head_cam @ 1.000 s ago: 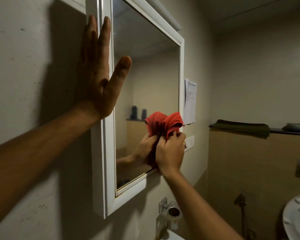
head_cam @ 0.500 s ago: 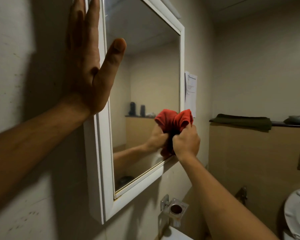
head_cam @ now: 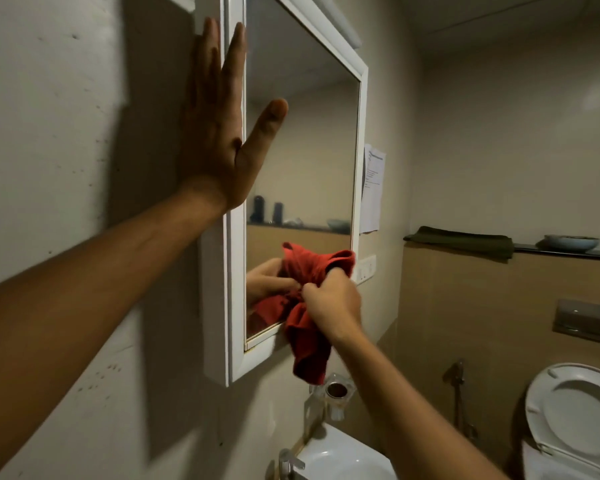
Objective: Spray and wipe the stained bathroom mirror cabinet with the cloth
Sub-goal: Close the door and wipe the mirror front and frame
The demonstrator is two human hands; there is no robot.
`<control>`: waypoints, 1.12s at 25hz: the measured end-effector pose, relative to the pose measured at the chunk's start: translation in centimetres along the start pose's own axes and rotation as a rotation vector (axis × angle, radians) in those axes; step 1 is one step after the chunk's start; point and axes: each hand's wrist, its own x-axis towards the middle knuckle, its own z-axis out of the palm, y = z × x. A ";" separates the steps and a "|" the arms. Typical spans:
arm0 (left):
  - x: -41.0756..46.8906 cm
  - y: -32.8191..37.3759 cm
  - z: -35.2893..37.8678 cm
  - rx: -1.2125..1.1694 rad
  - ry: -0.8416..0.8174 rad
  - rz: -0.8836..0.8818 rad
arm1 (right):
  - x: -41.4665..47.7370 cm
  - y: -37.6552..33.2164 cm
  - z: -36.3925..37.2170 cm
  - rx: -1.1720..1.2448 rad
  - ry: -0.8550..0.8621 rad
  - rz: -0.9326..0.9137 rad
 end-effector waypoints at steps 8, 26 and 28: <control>-3.3 3.9 -4.3 -0.150 -0.145 -0.195 | -7.6 -5.8 -4.3 0.718 -0.386 -0.121; 0.6 9.9 -5.6 -0.953 -0.714 -0.780 | -2.2 -14.0 -8.1 0.848 0.136 -0.690; 2.7 10.3 -5.3 -1.039 -0.822 -0.710 | 1.1 -14.7 -9.4 0.847 0.333 -0.672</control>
